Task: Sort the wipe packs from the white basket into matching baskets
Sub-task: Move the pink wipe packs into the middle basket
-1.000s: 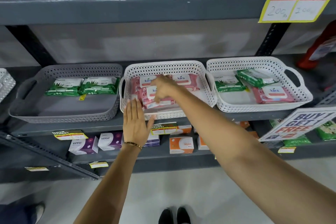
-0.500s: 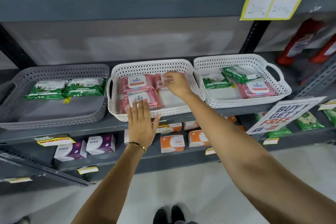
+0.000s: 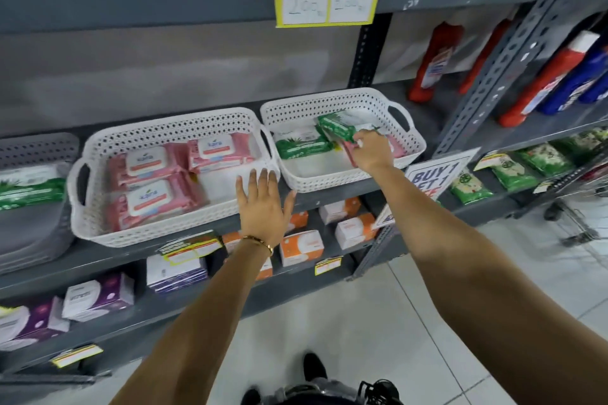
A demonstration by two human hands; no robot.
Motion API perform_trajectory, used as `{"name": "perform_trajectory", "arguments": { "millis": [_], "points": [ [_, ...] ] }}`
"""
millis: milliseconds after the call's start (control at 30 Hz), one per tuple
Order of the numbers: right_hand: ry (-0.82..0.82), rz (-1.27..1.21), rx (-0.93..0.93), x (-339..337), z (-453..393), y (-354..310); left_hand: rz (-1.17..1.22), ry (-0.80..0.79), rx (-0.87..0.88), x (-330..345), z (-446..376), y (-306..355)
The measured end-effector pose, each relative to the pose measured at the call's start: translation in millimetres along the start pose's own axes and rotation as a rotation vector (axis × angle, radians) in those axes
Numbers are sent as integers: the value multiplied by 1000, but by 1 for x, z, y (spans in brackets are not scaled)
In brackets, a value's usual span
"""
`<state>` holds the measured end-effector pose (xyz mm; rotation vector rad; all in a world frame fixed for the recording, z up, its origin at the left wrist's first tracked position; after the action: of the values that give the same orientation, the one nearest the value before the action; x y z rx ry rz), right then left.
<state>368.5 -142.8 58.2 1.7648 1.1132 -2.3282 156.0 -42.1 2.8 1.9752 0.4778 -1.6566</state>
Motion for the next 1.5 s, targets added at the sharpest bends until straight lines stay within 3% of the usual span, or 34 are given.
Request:
{"name": "perform_trajectory", "arguments": {
  "millis": [167, 367, 733, 1100, 1233, 1500],
  "points": [
    [-186, 185, 42, -13, -42, 42, 58, 83, -132, 9, -12, 17],
    [-393, 329, 13, -7, -67, 61, 13, 166, -174, 15, -13, 15],
    [-168, 421, -233, -15, -56, 51, 20, 131, -178, 17, -12, 14],
    [32, 112, -316, -29, -10, 5, -10, 64, -89, 1, 14, -22],
    [-52, -11, -394, -4, 15, -43, -22, 36, -125, -10, 37, -72],
    [-146, 118, -603, 71, 63, -147, -57, -18, -152, -32, 72, -161]
  ]
}}
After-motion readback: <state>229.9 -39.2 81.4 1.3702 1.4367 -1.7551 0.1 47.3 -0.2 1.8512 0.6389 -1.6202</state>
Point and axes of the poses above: each hand's wrist, its own z-axis away from the middle knuckle, its own x-axis out of the palm, y = z × x, the point moved 4 cm from there along -z, towards the middle knuckle, and after that the axes turned 9 degrees about -y, right-handed, at the moved point
